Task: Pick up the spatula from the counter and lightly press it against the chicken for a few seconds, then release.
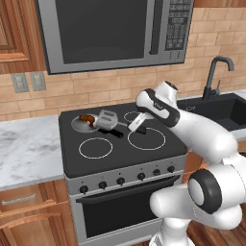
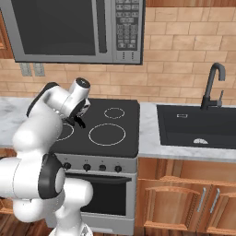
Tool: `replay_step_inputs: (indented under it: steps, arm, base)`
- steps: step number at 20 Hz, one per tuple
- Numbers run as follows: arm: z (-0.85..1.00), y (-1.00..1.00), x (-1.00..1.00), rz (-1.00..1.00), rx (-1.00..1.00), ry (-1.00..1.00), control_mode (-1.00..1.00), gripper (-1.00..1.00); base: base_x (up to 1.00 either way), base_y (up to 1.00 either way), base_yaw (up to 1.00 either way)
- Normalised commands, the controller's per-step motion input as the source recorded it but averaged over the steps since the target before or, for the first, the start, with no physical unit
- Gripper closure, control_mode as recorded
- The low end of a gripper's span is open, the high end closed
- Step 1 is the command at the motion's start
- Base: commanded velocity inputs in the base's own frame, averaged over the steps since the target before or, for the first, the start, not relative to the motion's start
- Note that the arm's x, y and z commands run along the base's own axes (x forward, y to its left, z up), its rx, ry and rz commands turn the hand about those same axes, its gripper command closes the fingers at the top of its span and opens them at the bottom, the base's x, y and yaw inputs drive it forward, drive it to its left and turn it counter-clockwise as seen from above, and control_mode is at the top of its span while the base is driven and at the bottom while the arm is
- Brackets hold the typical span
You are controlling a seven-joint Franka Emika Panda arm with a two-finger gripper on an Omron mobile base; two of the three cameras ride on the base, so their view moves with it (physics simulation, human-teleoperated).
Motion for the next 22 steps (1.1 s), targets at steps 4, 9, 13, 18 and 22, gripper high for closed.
replay_step_inputs:
  steps: [4, 9, 13, 18, 22]
  arm:
    - [0.00, 0.00, 0.24, 0.00, 0.00, 0.00, -1.00, 1.00]
    - [-0.04, 0.00, 0.23, 0.00, 0.00, 0.01, -1.00, 1.00]
    - [-0.14, 0.00, 0.23, 0.00, 0.00, 0.02, -1.00, 1.00]
    - [-0.16, 0.00, 0.23, 0.00, 0.00, 0.00, -1.00, 1.00]
    - [-0.03, 0.00, 0.22, 0.00, 0.00, 0.00, -1.00, 1.00]
  base:
    - [0.00, 0.00, 0.00]
    - [0.00, 0.00, 0.00]
    - [0.00, 0.00, 0.00]
    - [0.00, 0.00, 0.00]
    - [0.00, 0.00, 0.00]
